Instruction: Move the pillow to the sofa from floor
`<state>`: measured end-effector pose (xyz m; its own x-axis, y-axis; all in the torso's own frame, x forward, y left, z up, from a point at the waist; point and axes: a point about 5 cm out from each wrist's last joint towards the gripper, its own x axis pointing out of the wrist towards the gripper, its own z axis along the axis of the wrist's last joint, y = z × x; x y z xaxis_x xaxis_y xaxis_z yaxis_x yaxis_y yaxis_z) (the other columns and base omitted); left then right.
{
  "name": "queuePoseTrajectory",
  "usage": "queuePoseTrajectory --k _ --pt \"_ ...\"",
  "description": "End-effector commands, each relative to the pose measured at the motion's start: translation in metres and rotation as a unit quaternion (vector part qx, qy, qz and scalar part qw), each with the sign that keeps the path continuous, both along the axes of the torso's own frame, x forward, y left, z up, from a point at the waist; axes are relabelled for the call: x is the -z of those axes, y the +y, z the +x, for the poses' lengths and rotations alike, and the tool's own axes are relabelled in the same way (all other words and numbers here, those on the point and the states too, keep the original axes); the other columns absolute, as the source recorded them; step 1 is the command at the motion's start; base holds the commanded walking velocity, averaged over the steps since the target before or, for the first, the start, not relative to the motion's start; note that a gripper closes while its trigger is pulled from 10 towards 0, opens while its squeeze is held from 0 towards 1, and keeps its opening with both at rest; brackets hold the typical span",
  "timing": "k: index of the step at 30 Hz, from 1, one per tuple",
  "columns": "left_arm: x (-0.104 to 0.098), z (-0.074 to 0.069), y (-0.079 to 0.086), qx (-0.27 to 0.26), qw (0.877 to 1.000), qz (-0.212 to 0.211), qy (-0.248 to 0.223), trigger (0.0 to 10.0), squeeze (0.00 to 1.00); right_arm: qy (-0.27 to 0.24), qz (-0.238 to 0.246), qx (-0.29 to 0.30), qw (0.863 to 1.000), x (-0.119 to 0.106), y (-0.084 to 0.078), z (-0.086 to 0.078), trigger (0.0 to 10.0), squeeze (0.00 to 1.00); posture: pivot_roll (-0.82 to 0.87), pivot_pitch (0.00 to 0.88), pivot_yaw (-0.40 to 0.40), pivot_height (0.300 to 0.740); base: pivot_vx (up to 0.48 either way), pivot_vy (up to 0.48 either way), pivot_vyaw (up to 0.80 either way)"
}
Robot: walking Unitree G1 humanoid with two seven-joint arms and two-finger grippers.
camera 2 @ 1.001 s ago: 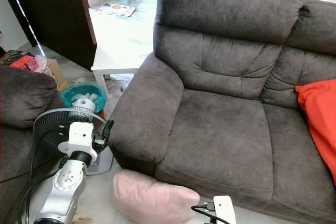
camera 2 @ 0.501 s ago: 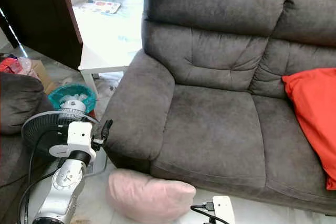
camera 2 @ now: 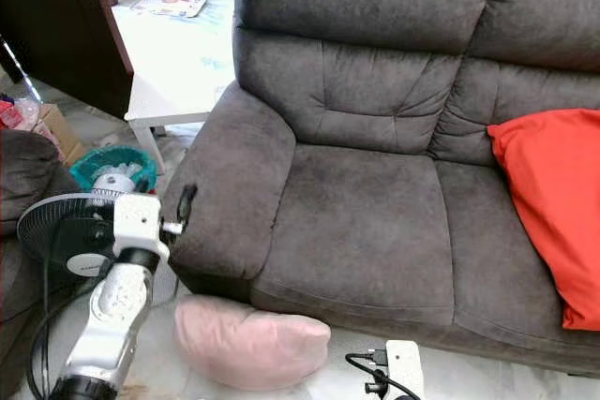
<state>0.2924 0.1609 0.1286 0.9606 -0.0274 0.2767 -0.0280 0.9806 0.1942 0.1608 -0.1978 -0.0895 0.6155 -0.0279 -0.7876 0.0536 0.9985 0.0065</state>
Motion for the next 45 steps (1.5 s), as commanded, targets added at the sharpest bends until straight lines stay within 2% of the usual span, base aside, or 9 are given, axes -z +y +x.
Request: queuePoseTrajectory --k 1,10,29,30,31,32,33,36,45 --pt "-0.009 0.000 -0.003 0.002 1.000 0.013 -0.021 10.0 0.00 0.002 0.001 0.010 1.000 0.001 -0.001 -0.003 10.0 0.00 0.19 0.050 -0.054 0.740 0.000 0.000 0.00" --pt "-0.003 -0.005 -0.001 -0.007 1.000 0.014 -0.007 10.0 0.00 0.012 -0.001 0.017 1.000 0.003 -0.001 -0.006 10.0 0.00 0.19 0.034 -0.051 0.740 0.000 0.000 0.00" --pt "-0.002 -0.004 -0.001 -0.003 1.000 0.020 -0.001 10.0 0.00 -0.133 0.007 0.012 0.991 -0.016 0.003 0.012 10.0 0.00 0.18 0.010 -0.036 0.740 0.000 0.000 0.00" --pt "-0.002 -0.005 0.000 -0.004 1.000 0.020 -0.001 10.0 0.00 -0.220 -0.008 -0.004 0.975 -0.041 0.003 0.051 10.0 0.00 0.18 0.013 -0.037 0.740 0.000 0.000 0.00" --pt "-0.002 -0.005 0.000 -0.006 1.000 0.020 -0.001 10.0 0.00 -0.338 -0.011 -0.016 0.941 -0.087 0.006 0.104 10.0 0.00 0.18 0.014 -0.037 0.740 0.000 0.000 0.00" --pt "-0.002 -0.005 0.000 -0.006 1.000 0.020 -0.001 10.0 0.00 -0.338 -0.011 -0.016 0.941 -0.087 0.006 0.104 10.0 0.00 0.18 0.014 -0.037 0.740 0.000 0.000 0.00" --pt "-0.003 -0.006 0.001 -0.007 1.000 0.020 -0.002 10.0 0.00 -0.389 -0.002 -0.014 0.921 -0.105 0.008 0.115 10.0 0.00 0.19 0.015 -0.040 0.740 0.000 0.000 0.00" --pt "-0.003 -0.008 0.002 -0.010 1.000 0.020 -0.002 10.0 0.00 -0.431 0.001 -0.018 0.902 -0.116 0.006 0.115 10.0 0.00 0.18 0.021 -0.042 0.740 0.000 0.000 0.00" --pt "-0.001 -0.009 0.002 -0.014 1.000 0.018 0.001 10.0 0.00 -0.468 -0.014 -0.031 0.883 -0.131 0.004 0.110 10.0 0.00 0.17 0.031 -0.049 0.740 0.000 0.000 0.00"
